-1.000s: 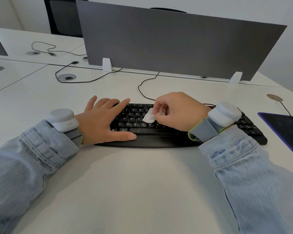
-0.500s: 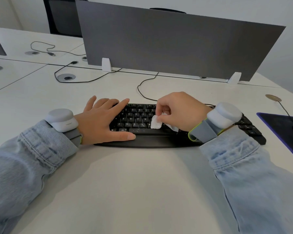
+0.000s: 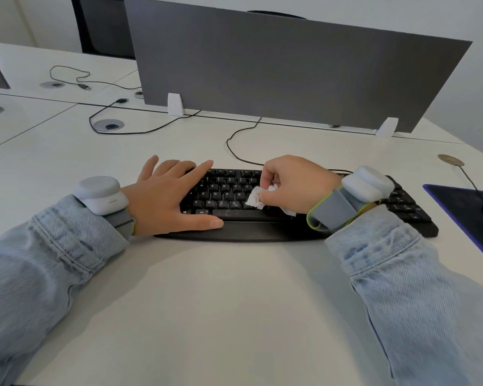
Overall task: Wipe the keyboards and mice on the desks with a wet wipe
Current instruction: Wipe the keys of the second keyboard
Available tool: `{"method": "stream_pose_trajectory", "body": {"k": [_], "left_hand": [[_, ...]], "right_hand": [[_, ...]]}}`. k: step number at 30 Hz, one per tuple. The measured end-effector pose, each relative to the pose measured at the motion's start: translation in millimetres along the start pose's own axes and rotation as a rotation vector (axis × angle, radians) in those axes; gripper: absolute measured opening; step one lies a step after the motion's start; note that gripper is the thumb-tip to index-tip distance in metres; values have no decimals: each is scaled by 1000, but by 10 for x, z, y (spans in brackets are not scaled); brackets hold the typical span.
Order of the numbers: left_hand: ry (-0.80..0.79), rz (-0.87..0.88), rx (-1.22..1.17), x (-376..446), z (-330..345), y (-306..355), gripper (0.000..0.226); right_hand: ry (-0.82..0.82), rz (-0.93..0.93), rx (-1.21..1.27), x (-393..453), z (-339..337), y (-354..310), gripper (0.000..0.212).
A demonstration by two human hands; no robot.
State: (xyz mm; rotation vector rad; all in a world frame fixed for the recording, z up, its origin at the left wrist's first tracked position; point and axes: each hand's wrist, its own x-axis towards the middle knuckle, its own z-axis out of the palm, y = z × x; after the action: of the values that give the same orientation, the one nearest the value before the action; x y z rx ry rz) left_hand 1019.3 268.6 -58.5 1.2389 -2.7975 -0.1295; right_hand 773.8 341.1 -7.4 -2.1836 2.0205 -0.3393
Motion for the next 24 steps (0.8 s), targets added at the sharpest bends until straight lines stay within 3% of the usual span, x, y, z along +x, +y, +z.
{"method": "stream_pose_trajectory", "body": {"k": [10,18,24], "left_hand": [[5,5,-3,4,5,0,124],[-2,3,-5,1,3,-3,128],[-6,3,-2,8,-2,-5,128]], "right_hand": [[8,75,30,3,-21,-8,4],[-15,76,19,6,4,-39,8],[171,133,-2,60,76,6,18]]}}
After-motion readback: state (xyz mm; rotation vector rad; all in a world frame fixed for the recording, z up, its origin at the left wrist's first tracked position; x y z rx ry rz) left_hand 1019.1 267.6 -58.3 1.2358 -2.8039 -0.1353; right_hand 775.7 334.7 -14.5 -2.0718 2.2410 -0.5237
